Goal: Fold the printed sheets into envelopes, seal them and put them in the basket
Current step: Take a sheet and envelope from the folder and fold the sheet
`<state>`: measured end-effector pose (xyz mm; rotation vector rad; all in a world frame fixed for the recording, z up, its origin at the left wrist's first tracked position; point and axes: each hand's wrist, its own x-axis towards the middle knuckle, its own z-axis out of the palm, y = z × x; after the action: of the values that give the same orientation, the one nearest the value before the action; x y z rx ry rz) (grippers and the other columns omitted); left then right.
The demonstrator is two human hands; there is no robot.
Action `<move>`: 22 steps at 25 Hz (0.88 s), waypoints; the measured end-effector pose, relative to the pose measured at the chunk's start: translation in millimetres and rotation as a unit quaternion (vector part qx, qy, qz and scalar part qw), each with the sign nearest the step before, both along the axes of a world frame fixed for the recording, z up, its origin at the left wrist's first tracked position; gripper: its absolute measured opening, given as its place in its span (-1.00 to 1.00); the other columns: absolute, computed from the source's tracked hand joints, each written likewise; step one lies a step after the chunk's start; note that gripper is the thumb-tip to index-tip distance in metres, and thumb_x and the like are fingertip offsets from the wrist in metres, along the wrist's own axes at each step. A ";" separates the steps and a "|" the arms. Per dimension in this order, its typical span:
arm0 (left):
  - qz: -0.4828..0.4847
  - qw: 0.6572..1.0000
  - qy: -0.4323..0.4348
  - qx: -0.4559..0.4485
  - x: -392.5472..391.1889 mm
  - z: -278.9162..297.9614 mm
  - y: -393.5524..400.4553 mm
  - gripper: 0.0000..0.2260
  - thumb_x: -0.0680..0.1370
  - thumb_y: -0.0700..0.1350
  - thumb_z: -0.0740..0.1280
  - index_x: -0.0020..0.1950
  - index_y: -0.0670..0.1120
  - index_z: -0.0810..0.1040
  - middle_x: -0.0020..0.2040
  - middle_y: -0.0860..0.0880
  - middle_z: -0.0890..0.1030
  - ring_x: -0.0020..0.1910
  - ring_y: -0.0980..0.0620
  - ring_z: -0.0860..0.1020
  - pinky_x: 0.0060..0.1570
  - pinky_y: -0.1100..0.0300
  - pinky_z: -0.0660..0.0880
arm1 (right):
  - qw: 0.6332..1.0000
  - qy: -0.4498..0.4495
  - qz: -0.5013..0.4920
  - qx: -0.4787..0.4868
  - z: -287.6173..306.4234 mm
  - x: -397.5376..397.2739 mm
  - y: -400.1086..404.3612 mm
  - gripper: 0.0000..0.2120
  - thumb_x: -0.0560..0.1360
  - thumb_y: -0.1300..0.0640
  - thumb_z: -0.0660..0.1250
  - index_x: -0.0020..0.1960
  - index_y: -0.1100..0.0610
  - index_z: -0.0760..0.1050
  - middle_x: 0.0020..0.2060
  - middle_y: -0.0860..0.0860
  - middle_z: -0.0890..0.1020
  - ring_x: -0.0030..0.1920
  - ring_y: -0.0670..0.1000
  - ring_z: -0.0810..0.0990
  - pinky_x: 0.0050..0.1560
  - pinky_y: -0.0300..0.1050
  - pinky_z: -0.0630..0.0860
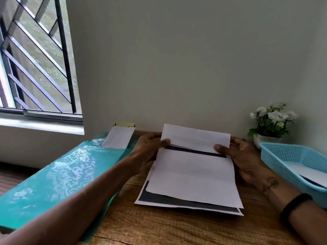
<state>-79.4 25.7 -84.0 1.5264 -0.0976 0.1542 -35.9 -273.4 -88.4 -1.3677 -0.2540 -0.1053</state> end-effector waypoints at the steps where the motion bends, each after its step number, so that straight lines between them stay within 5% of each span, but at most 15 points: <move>1: -0.005 1.000 -0.004 0.011 -1.4 -0.8 -1.0 -0.69 0.57 -0.14 0.49 0.30 -0.13 0.63 0.14 -0.14 0.75 0.10 -0.15 0.74 0.07 -0.05 0.68 | 1.000 0.002 -0.002 0.001 -0.4 1.1 -0.6 -0.63 0.37 0.35 0.56 0.13 0.10 0.64 -0.02 0.07 0.79 -0.05 0.12 0.78 -0.18 -0.03 0.72; 7: 0.042 0.999 -0.004 -0.021 -3.9 2.4 -5.1 -0.73 0.57 -0.29 0.46 0.26 -0.26 0.63 0.14 -0.25 0.73 0.14 -0.26 0.70 0.23 -0.14 0.63 | 1.000 -0.005 -0.011 0.007 -3.0 10.1 -1.4 -0.63 0.42 0.44 0.50 0.16 0.14 0.66 0.03 0.13 0.77 0.01 0.20 0.75 0.10 0.12 0.65; 11: 0.045 0.997 -0.005 -0.067 -5.4 2.5 -5.4 -0.76 0.57 -0.37 0.42 0.24 -0.34 0.62 0.16 -0.36 0.68 0.06 -0.26 0.66 0.22 -0.13 0.61 | 1.000 -0.029 0.008 0.007 -5.8 12.0 -1.4 -0.77 0.42 0.42 0.49 -0.05 0.13 0.74 -0.04 0.22 0.76 -0.15 0.13 0.76 -0.19 -0.08 0.69; 15: 0.066 0.996 -0.017 -0.060 -2.3 2.9 -2.3 -0.88 0.59 -0.38 0.39 0.06 -0.24 0.69 0.03 -0.27 0.70 -0.06 -0.13 0.68 -0.07 0.08 0.67 | 0.999 0.012 0.010 0.033 -0.6 12.4 -0.5 -0.74 0.49 0.46 0.35 -0.09 0.19 0.75 -0.02 0.22 0.76 -0.01 0.23 0.74 -0.19 -0.08 0.69; 19: 0.094 0.993 -0.034 -0.062 4.3 -0.2 -0.3 -0.83 0.56 -0.40 0.42 -0.11 -0.17 0.73 -0.11 -0.14 0.75 -0.21 0.02 0.72 -0.27 0.26 0.63 | 0.996 0.074 0.022 0.046 6.8 7.2 -2.2 -0.76 0.59 0.21 0.29 0.03 0.17 0.75 0.15 0.24 0.71 0.14 0.21 0.66 -0.01 0.03 0.66; 22: 0.117 0.990 -0.049 -0.064 8.6 -3.0 5.0 -0.78 0.56 -0.38 0.43 -0.16 -0.10 0.76 -0.14 -0.07 0.78 -0.21 0.04 0.72 -0.26 0.21 0.65 | 0.991 0.112 0.067 0.039 10.0 1.6 -7.3 -0.61 0.57 -0.10 0.30 0.18 0.15 0.69 0.17 0.24 0.70 0.07 0.20 0.65 0.01 0.07 0.63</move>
<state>-70.8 30.7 -87.1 1.3990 0.0133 0.4164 -34.3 -280.7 -78.4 -1.2698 -0.1510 0.1485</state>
